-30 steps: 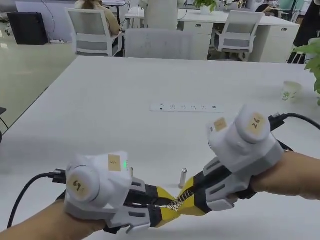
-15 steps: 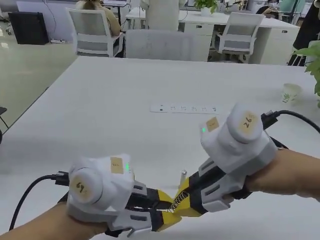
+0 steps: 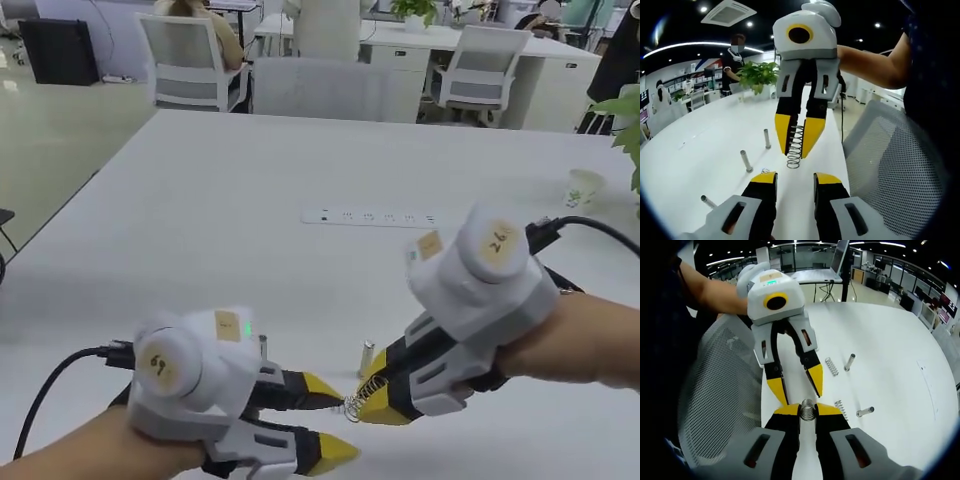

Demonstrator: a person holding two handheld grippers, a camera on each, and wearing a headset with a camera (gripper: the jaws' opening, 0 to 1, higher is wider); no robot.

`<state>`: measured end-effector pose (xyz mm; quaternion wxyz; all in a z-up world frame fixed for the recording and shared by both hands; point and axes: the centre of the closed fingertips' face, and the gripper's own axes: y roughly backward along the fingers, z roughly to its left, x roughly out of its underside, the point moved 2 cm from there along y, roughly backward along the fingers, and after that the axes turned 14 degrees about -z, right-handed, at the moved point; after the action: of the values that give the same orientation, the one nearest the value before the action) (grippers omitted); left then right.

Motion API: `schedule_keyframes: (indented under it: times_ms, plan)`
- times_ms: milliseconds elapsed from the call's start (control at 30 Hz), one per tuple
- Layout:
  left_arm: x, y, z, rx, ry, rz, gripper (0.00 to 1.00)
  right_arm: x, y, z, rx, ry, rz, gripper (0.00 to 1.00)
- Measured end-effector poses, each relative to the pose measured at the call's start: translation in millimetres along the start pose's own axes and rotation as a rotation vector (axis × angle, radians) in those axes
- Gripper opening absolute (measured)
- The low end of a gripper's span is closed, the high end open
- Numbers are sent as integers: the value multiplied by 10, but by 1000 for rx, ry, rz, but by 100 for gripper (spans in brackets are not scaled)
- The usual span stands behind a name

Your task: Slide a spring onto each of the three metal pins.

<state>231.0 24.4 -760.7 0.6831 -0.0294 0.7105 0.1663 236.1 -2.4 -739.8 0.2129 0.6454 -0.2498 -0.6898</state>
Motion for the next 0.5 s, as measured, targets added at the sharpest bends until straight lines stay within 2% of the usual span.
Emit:
schedule_keyframes:
  times_ms: [333, 500]
  plan:
    - [114, 221, 122, -52, 29, 19, 29, 122, 62, -66, 23, -23, 18, 8]
    - [161, 348, 163, -94, 56, 11, 32, 166, 93, -97, 32, -34, 20, 8]
